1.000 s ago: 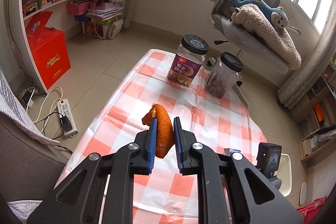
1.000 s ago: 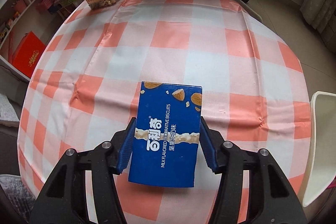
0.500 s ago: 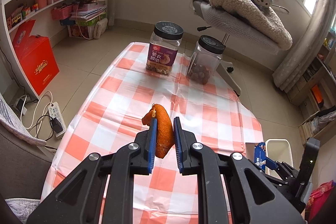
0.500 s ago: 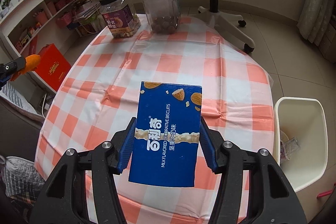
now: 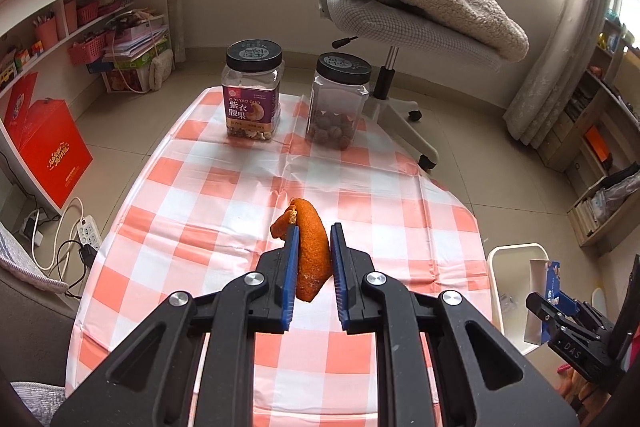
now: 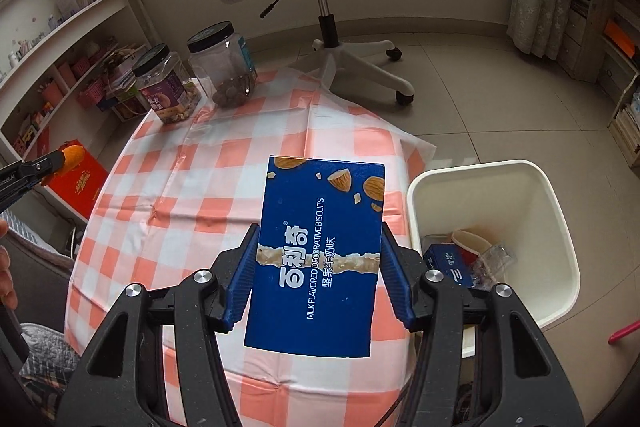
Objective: Collect trash
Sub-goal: 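Carry both items to the bin and open the right tool to drop the biscuit box, then open the left tool over the bin to drop the orange piece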
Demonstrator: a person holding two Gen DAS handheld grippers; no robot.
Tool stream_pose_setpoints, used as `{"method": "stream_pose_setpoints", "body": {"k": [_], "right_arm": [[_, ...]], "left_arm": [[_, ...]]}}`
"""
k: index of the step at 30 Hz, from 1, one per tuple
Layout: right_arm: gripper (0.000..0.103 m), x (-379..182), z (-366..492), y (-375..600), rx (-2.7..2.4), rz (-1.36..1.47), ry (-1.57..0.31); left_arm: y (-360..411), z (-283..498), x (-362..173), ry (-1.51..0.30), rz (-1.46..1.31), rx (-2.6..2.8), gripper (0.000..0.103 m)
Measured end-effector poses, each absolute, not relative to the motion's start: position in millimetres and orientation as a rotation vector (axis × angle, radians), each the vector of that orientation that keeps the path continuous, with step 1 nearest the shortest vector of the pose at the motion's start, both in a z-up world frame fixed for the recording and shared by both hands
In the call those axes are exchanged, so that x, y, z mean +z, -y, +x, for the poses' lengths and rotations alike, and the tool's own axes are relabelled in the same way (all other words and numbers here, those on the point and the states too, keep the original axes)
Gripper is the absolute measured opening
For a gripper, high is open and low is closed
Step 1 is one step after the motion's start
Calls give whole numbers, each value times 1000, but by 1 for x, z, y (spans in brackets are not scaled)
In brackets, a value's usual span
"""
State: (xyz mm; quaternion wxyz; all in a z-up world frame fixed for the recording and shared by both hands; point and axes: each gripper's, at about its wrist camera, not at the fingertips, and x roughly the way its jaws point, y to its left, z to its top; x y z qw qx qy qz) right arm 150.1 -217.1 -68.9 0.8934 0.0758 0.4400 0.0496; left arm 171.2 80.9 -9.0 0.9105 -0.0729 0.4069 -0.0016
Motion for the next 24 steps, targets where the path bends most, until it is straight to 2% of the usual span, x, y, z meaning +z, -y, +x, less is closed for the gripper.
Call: {"method": "stream_pose_setpoints", "body": {"k": [11,15,16,18,24], "right_arm": [[57,-65,137,330,-113,270,-849],[68,-60,130,361,-175,308,-822],[76,-59,127,368,-193,320,-814],[86,-55,121,382,-224,342,-790],[93,-45,100,416,-321,345,-729]], "left_arm": [[13,184,-18,-858,-62,-108,16],[55,186,-23,-865,-27,-163,16],[66,186,-25,-866,-21,-181,16],[88,187,-26,-865,-11,-212,16],[155,187,-35,-892,-12,-345,16]]}}
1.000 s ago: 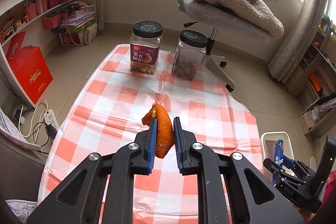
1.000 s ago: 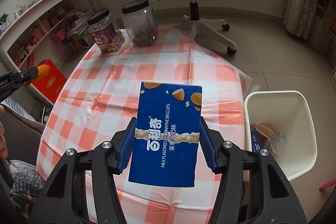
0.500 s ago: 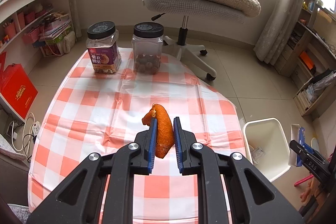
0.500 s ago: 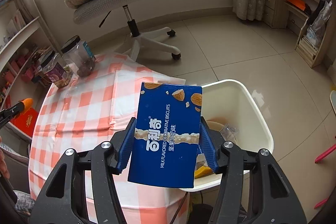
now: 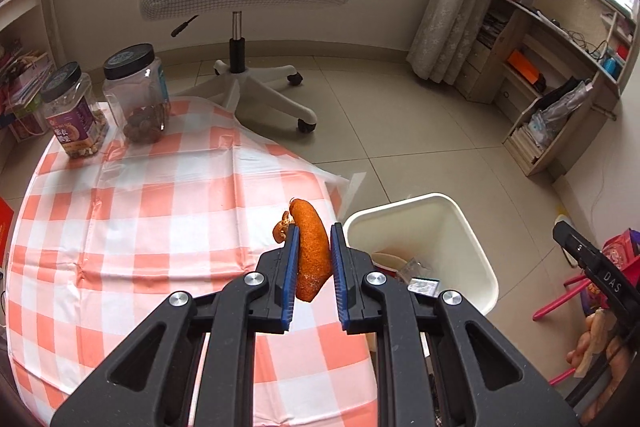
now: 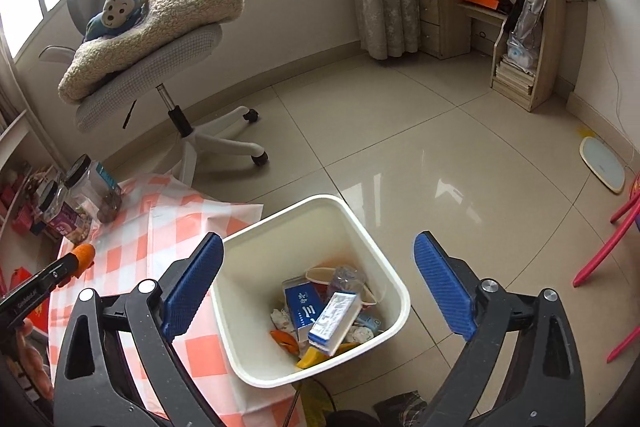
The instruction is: Collect trash
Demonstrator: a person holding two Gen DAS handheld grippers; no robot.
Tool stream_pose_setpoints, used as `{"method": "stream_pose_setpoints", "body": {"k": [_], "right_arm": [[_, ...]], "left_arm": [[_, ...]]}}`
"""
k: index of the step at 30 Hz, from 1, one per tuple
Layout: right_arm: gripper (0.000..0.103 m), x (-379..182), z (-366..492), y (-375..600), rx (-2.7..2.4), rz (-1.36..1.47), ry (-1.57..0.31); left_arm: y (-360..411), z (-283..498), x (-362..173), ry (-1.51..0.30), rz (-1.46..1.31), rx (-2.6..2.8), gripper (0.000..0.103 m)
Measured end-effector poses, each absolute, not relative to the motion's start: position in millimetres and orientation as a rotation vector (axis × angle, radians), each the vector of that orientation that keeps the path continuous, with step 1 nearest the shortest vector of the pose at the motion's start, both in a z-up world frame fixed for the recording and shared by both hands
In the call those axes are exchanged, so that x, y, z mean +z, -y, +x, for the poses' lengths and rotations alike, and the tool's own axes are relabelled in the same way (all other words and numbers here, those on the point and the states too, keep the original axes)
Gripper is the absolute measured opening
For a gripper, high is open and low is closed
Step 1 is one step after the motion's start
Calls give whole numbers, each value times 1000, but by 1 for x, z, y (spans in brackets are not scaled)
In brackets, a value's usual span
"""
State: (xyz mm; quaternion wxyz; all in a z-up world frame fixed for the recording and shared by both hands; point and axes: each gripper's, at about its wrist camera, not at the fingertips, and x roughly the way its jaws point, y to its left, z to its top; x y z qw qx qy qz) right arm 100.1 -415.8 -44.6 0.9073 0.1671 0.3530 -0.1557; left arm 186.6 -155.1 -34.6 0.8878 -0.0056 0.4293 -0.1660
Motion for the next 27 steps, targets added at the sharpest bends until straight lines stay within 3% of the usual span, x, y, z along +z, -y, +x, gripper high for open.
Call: {"method": "stream_pose_setpoints", "body": {"k": [7,8,10,12,16,17,20,23,27], "right_arm": [[95,-32,75,453,-445,342,-658],[96,-31,72,458,-456,346,-649],[96,-29,65,463,-478,346,-633],[96,-27,60,466,-493,344,-620],[96,-18,51,463,-504,356,-577],[96,-15,48,461,-502,365,-563],[96,-3,40,449,-501,392,-509],[96,11,30,428,-493,365,-441],[96,31,16,387,-492,255,-339]], "left_arm": [[233,181,-53,-921,23,-531,18],[241,181,-56,-929,18,-556,23],[251,183,-59,-939,-3,-587,44],[257,182,-59,-933,-1,-602,46],[251,172,-49,-881,33,-558,61],[247,169,-43,-857,43,-539,63],[231,151,-17,-732,81,-437,83],[206,122,20,-526,75,-311,96],[170,83,60,-274,32,-162,96]]}}
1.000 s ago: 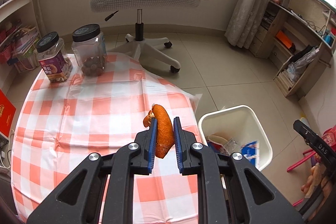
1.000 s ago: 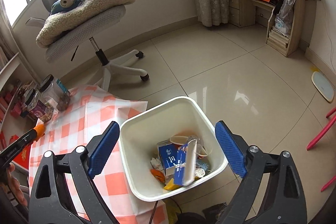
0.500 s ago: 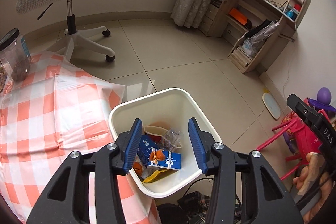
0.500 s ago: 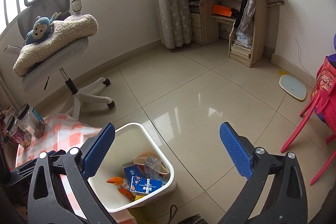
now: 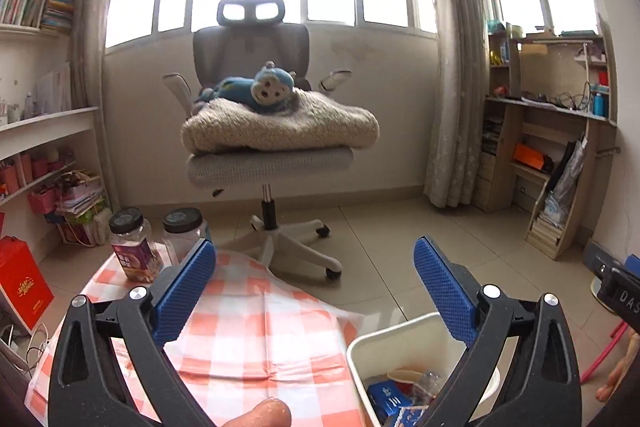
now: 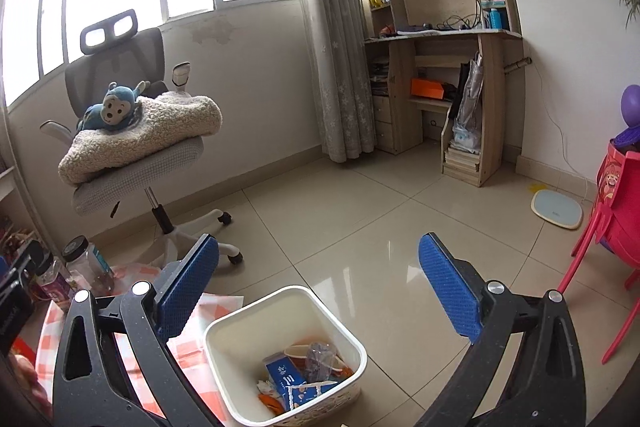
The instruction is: Collect trash
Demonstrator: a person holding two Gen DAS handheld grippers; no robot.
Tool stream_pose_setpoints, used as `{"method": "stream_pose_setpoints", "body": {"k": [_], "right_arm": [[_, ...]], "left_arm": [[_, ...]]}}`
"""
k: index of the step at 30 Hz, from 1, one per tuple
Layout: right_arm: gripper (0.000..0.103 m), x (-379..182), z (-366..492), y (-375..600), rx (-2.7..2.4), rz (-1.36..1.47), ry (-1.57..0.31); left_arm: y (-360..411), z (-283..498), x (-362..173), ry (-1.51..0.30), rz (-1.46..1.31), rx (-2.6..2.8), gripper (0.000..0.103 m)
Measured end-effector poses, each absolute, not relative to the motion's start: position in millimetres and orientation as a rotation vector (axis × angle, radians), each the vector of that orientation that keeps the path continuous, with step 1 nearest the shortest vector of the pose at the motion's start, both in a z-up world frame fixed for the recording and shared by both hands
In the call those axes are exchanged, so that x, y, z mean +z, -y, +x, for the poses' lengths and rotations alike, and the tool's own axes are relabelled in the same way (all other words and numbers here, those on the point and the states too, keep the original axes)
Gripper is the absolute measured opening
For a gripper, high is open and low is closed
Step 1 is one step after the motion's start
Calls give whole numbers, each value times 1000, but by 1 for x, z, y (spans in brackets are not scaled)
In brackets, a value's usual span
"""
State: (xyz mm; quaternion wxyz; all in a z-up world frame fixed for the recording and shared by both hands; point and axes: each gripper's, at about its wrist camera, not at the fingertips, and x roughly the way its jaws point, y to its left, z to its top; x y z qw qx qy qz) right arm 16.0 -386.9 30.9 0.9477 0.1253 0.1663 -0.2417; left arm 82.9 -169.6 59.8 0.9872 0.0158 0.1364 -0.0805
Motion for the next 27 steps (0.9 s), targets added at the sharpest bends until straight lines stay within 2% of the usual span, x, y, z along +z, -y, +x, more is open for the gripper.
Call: {"method": "stream_pose_setpoints", "body": {"k": [4,17,27], "right_arm": [[96,40,3,346,-440,218,-282],[96,32,16,258,-234,165,-325],[96,20,38,226,-176,136,-396]], "left_arm": [[146,85,63,-443,26,-174,96],[55,55,47,-491,-24,3,96],[24,61,33,-528,-20,48,96]]}}
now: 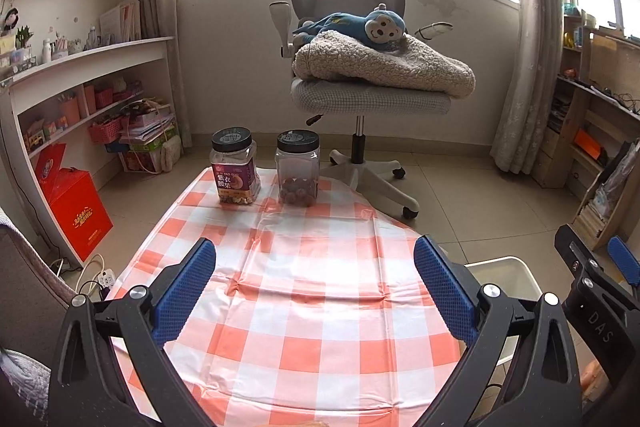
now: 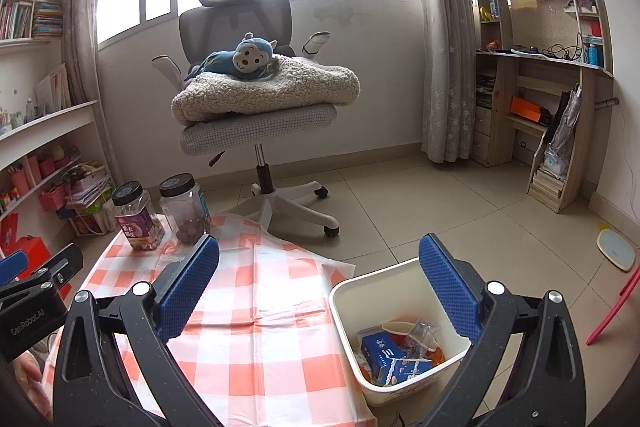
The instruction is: Collect trash
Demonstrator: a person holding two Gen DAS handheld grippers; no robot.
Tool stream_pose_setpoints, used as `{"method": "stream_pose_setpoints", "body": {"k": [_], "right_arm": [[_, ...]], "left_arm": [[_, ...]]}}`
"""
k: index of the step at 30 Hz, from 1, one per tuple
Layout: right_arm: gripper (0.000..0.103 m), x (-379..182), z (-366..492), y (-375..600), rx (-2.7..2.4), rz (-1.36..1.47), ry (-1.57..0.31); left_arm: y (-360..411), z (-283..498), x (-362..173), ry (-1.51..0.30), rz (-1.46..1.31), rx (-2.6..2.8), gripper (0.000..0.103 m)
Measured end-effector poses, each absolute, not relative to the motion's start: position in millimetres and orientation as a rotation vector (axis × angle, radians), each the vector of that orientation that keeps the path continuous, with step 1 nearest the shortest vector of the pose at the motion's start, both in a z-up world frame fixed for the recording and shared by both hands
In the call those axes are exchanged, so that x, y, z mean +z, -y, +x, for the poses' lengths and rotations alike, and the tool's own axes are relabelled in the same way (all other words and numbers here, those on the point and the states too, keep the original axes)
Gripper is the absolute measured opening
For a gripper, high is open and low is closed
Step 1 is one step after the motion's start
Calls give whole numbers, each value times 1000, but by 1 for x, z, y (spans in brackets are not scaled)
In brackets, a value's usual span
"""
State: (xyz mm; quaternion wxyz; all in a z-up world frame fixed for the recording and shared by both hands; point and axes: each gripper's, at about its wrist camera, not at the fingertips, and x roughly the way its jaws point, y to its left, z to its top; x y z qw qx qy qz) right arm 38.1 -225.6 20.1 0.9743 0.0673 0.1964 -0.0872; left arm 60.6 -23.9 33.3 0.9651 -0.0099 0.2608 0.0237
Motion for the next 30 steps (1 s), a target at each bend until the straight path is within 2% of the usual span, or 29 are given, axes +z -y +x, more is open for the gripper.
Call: {"method": "stream_pose_setpoints", "body": {"k": [18,30], "right_arm": [[96,14,51,204,-160,119,-422],[96,14,49,213,-178,121,-423]], "left_arm": [[16,62,26,-526,13,48,94],[26,61,31,-513,-26,20,96]]}}
